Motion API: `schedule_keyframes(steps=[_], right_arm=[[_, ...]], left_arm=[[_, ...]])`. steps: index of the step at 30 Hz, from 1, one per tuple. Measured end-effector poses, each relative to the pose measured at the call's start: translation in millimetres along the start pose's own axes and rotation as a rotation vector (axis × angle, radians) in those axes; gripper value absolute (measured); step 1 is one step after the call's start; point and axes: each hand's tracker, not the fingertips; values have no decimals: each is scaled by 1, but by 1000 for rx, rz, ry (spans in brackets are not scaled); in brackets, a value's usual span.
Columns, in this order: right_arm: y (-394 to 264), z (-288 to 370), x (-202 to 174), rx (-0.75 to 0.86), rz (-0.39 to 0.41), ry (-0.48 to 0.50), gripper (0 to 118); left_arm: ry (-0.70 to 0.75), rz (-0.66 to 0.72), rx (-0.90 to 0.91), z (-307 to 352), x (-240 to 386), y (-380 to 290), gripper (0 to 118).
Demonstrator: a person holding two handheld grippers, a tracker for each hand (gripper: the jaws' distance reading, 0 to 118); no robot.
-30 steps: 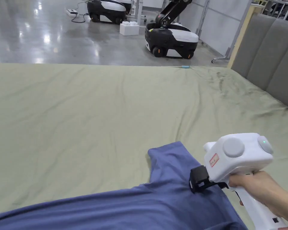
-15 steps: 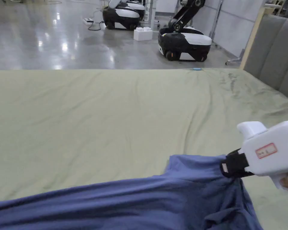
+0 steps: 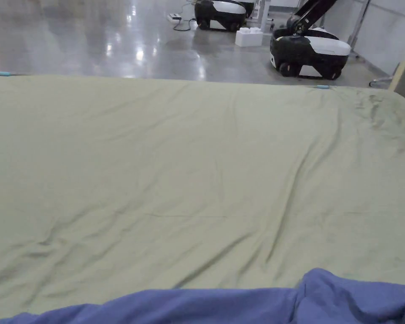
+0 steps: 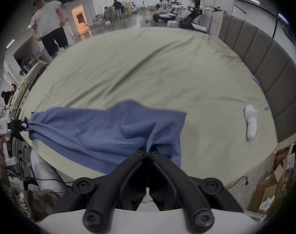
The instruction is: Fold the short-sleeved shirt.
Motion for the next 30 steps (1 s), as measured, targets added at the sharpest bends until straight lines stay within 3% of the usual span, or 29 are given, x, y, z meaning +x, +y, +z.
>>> schedule_keyframes(steps=[7, 10, 12, 13, 14, 15, 17, 19, 20, 21, 22, 23, 25, 27, 30], right_arm=[[-32, -41, 19, -40, -142, 28, 4], [-37, -45, 21, 50, -172, 40, 18], [-39, -33, 23, 61, -202, 80, 36], [-39, -19, 22, 58, -228, 95, 56], [-39, -5, 24, 77, -261, 120, 83], [-42, 16, 25, 150, -285, 147, 98], [-51, 50, 23, 313, -271, 160, 116], [-57, 74, 16, 424, -247, 152, 118], [-58, 78, 13, 420, -254, 143, 117], [-59, 81, 1, 380, -258, 142, 108], [-61, 80, -4, 330, -251, 161, 75], [-64, 77, -9, 337, -240, 176, 2], [-68, 59, -25, 333, -220, 164, 2], [-68, 47, -32, 282, -193, 176, 2], [-69, 34, -35, 248, -244, 276, 2]], left_arm=[[-3, 49, -6, -26, -13, -3, 4], [-4, 36, 14, -29, -12, -2, 7], [-20, 53, 37, -19, -9, -5, 28], [-53, 84, 61, -11, -8, -6, 47], [-46, 101, 78, 0, -7, -7, 75], [-28, 105, 103, 12, -4, -10, 82], [8, 56, 223, 40, 0, -20, 81], [37, 29, 333, 61, 4, -30, 75], [30, 46, 357, 67, 5, -34, 43], [12, 83, 348, 71, 5, -37, 1], [-26, 132, 331, 68, 2, -40, 0], [-40, 169, 328, 67, -2, -44, 0], [-145, 221, 260, 59, -29, -44, 0], [-120, 251, 260, 56, -39, -43, 0], [-154, 323, 266, 45, -59, -38, 0]])
